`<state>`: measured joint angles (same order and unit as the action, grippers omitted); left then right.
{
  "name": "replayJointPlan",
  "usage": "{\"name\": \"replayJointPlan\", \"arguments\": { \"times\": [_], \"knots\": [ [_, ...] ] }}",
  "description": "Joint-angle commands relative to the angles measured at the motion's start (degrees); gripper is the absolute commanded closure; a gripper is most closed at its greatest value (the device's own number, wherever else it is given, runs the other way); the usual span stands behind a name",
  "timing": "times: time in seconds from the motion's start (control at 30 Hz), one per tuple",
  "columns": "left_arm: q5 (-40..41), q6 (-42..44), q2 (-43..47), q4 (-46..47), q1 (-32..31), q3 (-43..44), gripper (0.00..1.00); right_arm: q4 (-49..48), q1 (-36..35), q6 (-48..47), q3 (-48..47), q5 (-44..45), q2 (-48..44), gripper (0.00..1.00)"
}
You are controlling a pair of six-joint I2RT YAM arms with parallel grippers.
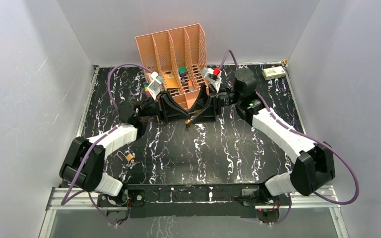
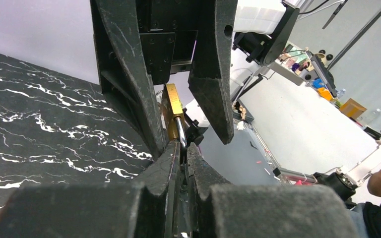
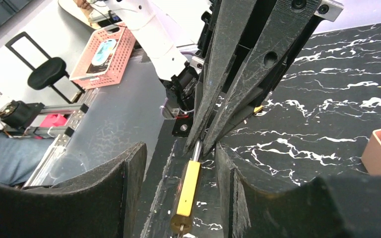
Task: Lock with the key
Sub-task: Lock the lock.
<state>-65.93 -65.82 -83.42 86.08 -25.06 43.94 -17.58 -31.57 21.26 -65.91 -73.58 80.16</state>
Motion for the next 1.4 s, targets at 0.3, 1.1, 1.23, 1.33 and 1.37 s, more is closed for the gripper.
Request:
{"name": "replayJointPlan", "arguments": {
  "times": [0.3, 1.1, 1.23, 1.33, 1.37],
  "knots": [
    [2.4, 5.2, 6.3, -4.6, -0.1, 1.2, 1.00, -0.8, 6.7, -1.9, 4.7, 6.5, -10.1, 0.36],
    [2.2, 10.8, 11.2, -12.9, 0.1, -0.3, 1.00, 0.2, 9.4, -1.4, 6.7, 8.7, -12.4, 0.65],
    [2.1, 11.8, 11.7, -14.0, 0.2, -0.4, 1.00, 0.6, 9.5, -1.3, 6.6, 8.7, -12.6, 0.81],
    [2.0, 12.3, 12.3, -14.8, 0.2, -0.5, 1.00, 1.3, 9.7, -1.5, 6.5, 8.9, -13.1, 1.00],
    [2.0, 12.5, 12.5, -15.1, 0.3, -0.6, 1.00, 1.6, 9.7, -1.6, 6.5, 9.0, -13.2, 1.00]
  ]
}}
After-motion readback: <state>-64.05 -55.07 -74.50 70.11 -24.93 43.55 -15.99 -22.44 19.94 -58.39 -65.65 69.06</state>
